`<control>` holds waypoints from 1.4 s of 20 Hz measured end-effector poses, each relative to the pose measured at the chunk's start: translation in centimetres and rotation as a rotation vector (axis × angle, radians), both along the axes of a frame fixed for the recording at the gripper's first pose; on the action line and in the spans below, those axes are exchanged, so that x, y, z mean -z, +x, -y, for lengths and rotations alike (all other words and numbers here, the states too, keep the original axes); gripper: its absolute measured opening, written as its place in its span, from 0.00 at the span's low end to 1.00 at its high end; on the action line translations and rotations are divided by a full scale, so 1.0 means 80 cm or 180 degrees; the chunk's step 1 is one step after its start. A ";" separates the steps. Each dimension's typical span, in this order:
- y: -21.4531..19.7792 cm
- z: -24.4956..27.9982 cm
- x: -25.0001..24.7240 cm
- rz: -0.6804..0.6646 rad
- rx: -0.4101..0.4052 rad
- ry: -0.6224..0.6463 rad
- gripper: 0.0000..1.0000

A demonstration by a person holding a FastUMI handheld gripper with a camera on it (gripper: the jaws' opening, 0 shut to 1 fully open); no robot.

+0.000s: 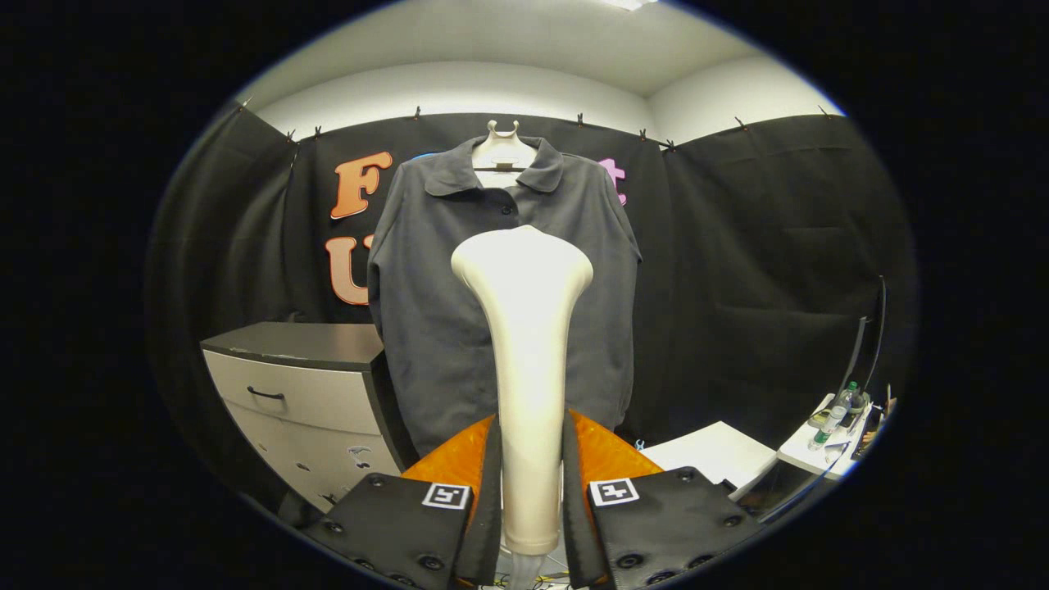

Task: Iron the clothes twice with a garment steamer, once on the left side and once on the right side.

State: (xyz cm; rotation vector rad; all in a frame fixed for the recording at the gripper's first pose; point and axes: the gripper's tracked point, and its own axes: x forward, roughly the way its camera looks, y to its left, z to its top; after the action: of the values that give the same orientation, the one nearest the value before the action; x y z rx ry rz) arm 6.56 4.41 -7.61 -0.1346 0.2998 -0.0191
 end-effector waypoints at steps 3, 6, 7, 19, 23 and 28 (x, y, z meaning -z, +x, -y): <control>-0.017 -0.011 0.000 0.0023 -0.0020 -0.0009 0.39; -0.024 -0.012 -0.001 0.0051 -0.0006 -0.0016 0.39; -0.025 -0.012 0.000 0.0045 0.0003 -0.0015 0.39; -0.021 -0.012 -0.010 0.0143 0.0073 0.0046 0.39; -0.022 -0.018 -0.011 0.0169 0.0056 0.0063 0.39; -0.027 -0.023 -0.005 0.0118 0.0010 0.0089 0.39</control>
State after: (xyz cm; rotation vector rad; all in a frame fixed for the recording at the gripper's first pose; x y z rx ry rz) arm 4.43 6.26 -7.24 -0.1060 0.2633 -0.0206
